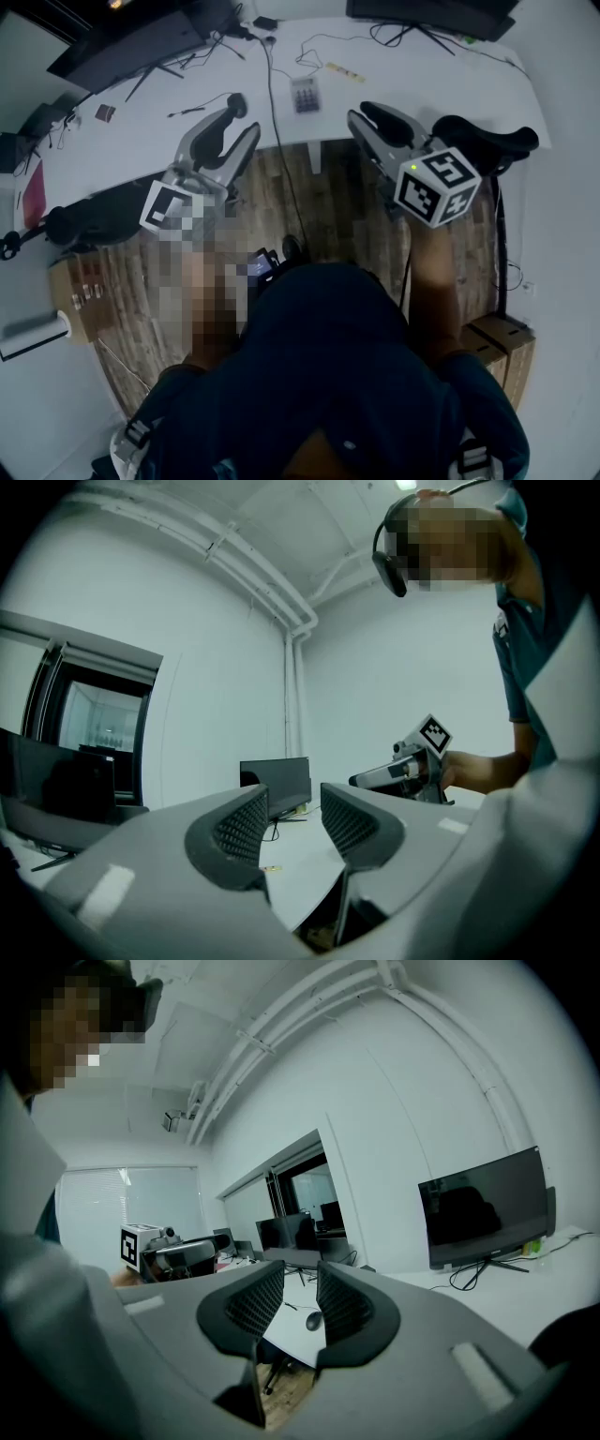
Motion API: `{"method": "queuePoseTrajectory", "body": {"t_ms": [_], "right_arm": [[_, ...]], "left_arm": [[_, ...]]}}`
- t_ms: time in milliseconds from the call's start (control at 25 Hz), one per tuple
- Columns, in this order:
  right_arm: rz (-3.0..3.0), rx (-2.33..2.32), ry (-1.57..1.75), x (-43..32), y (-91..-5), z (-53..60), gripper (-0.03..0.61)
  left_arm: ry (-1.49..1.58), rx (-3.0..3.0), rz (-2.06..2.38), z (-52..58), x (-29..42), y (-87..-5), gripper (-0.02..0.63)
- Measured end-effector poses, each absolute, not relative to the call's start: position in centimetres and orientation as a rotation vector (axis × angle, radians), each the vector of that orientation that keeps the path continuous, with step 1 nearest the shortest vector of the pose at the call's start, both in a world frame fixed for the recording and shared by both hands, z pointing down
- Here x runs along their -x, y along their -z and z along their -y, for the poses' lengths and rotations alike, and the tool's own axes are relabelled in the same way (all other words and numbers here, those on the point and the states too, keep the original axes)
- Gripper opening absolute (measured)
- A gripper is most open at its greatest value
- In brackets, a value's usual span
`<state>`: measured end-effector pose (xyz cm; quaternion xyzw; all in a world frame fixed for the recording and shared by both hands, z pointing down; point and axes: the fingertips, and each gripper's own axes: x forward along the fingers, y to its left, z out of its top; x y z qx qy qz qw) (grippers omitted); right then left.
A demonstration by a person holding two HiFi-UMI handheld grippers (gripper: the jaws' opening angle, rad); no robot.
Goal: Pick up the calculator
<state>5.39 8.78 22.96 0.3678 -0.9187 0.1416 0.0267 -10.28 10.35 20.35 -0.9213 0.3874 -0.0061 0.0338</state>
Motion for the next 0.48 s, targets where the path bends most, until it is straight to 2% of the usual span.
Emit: {"method": "queuePoseTrajectory", "body": {"t_ms": [480], "right_arm": [[2.797, -1.23, -0.437, -0.5, -22.9, -5.2, 0.092]], "left_arm": [[0.002, 2.876, -1.088, -5.9, 15.1, -20.3, 0.172]]}}
